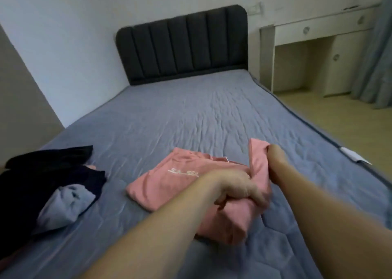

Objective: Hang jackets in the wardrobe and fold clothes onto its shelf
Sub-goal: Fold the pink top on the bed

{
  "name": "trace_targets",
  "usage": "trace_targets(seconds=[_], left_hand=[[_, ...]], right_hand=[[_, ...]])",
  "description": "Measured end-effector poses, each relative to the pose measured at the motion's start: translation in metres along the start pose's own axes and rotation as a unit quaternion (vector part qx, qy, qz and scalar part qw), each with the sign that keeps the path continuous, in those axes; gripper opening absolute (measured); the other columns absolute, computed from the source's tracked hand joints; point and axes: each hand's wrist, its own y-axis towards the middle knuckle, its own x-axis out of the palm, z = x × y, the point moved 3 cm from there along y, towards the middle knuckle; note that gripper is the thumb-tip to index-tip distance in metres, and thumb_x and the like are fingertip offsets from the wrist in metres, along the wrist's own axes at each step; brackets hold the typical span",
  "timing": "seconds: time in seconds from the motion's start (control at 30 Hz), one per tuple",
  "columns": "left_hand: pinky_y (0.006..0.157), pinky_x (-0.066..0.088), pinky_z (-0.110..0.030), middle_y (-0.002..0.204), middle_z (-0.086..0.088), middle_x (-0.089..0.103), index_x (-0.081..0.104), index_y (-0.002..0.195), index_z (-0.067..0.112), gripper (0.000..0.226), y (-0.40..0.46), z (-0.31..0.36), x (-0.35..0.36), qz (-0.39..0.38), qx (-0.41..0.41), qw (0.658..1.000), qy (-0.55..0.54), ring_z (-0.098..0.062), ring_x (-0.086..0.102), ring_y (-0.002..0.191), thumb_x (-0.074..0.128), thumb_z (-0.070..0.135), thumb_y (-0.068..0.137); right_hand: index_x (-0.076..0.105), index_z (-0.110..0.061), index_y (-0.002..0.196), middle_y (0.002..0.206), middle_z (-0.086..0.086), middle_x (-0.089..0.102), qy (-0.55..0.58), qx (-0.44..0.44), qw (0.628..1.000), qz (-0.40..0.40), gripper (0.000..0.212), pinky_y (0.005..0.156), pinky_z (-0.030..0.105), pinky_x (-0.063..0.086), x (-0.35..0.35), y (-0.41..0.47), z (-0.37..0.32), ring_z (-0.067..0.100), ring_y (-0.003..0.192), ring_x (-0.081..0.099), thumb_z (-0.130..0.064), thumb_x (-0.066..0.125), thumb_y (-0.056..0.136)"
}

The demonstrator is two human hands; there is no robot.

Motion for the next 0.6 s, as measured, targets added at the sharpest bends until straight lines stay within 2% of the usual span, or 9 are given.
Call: trace_targets(seconds=[0.1, 0.17, 0.23, 0.3, 0.37, 0.4, 0.47, 0.53, 0.6], left_hand=[[0.096, 0.046, -0.059, 0.119, -0.02, 0.065, 0.06, 0.12, 0.004, 0.046, 0.007, -0.022, 0.008, -0.013, -0.027, 1.0, 0.0, -0.038, 0.063, 0.109, 0.076, 0.016, 0.078], [0.093, 0.05, -0.051, 0.111, -0.017, 0.068, 0.064, 0.112, 0.003, 0.035, 0.01, -0.037, -0.019, 0.018, -0.036, 0.999, -0.017, -0.034, 0.066, 0.103, 0.074, 0.014, 0.081], [0.08, 0.054, -0.038, 0.097, -0.009, 0.069, 0.066, 0.098, 0.011, 0.017, 0.01, -0.062, -0.052, 0.06, -0.044, 0.997, -0.022, -0.024, 0.066, 0.087, 0.072, 0.014, 0.083], [0.076, 0.053, -0.032, 0.095, -0.007, 0.068, 0.065, 0.096, 0.011, 0.011, 0.007, -0.082, -0.084, 0.118, -0.032, 0.992, -0.015, -0.021, 0.065, 0.084, 0.069, 0.013, 0.086], [0.084, 0.051, -0.038, 0.108, -0.014, 0.067, 0.064, 0.11, 0.007, 0.022, 0.004, -0.109, -0.123, 0.181, -0.026, 0.982, -0.047, -0.025, 0.065, 0.095, 0.064, 0.007, 0.088], [0.082, 0.051, -0.039, 0.109, -0.017, 0.066, 0.063, 0.113, 0.005, 0.024, 0.004, -0.124, -0.141, 0.21, -0.024, 0.975, -0.072, -0.026, 0.064, 0.094, 0.061, 0.004, 0.089], [0.068, 0.05, -0.032, 0.1, -0.019, 0.067, 0.064, 0.108, 0.004, 0.021, 0.006, -0.156, -0.172, 0.267, -0.014, 0.959, -0.099, -0.024, 0.063, 0.081, 0.058, -0.001, 0.089], [0.055, 0.045, -0.023, 0.086, -0.012, 0.066, 0.064, 0.099, 0.008, 0.01, 0.014, -0.191, -0.195, 0.324, -0.014, 0.943, -0.079, -0.02, 0.059, 0.068, 0.059, 0.01, 0.091], [0.063, 0.045, -0.028, 0.09, -0.009, 0.063, 0.06, 0.095, 0.012, 0.027, 0.027, -0.229, -0.207, 0.353, -0.054, 0.934, 0.017, -0.025, 0.062, 0.078, 0.057, 0.039, 0.094]], right_hand=[[0.056, -0.014, 0.086, 0.086, 0.007, 0.058, -0.059, 0.021, 0.998, -0.026, 0.021, 0.064, 0.029, 0.046, -0.007, 0.016, 0.033, 0.02, 0.069, 0.056, -0.014, 0.039, 0.097], [0.063, -0.006, 0.107, 0.108, 0.02, 0.064, -0.114, -0.004, 0.993, -0.03, 0.025, 0.079, 0.036, 0.048, 0.008, 0.02, 0.031, 0.031, 0.091, 0.061, -0.014, 0.042, 0.096], [0.061, 0.002, 0.121, 0.127, 0.027, 0.057, -0.191, -0.055, 0.98, -0.017, 0.035, 0.091, 0.036, 0.041, 0.038, 0.021, 0.014, 0.035, 0.112, 0.056, -0.016, 0.041, 0.099], [0.06, 0.005, 0.119, 0.125, 0.027, 0.057, -0.243, -0.105, 0.964, -0.03, 0.038, 0.088, 0.033, 0.038, 0.064, 0.02, 0.0, 0.036, 0.115, 0.053, -0.018, 0.037, 0.099], [0.061, 0.002, 0.107, 0.108, 0.022, 0.061, -0.273, -0.158, 0.947, -0.065, 0.031, 0.08, 0.033, 0.038, 0.103, 0.023, -0.012, 0.032, 0.104, 0.056, -0.017, 0.04, 0.095], [0.06, -0.002, 0.102, 0.101, 0.018, 0.061, -0.288, -0.186, 0.937, -0.076, 0.024, 0.076, 0.032, 0.038, 0.124, 0.025, -0.016, 0.029, 0.099, 0.056, -0.015, 0.042, 0.093], [0.056, -0.012, 0.104, 0.102, 0.013, 0.06, -0.351, -0.246, 0.896, -0.114, 0.016, 0.075, 0.032, 0.037, 0.169, 0.027, -0.02, 0.028, 0.097, 0.055, -0.013, 0.045, 0.092], [0.05, -0.018, 0.111, 0.111, 0.013, 0.061, -0.415, -0.31, 0.844, -0.137, 0.017, 0.077, 0.035, 0.039, 0.21, 0.029, -0.017, 0.031, 0.102, 0.056, -0.017, 0.043, 0.095], [0.044, -0.022, 0.106, 0.115, 0.015, 0.06, -0.471, -0.338, 0.801, -0.147, 0.01, 0.079, 0.039, 0.043, 0.242, 0.038, -0.001, 0.034, 0.104, 0.057, -0.026, 0.039, 0.098]])
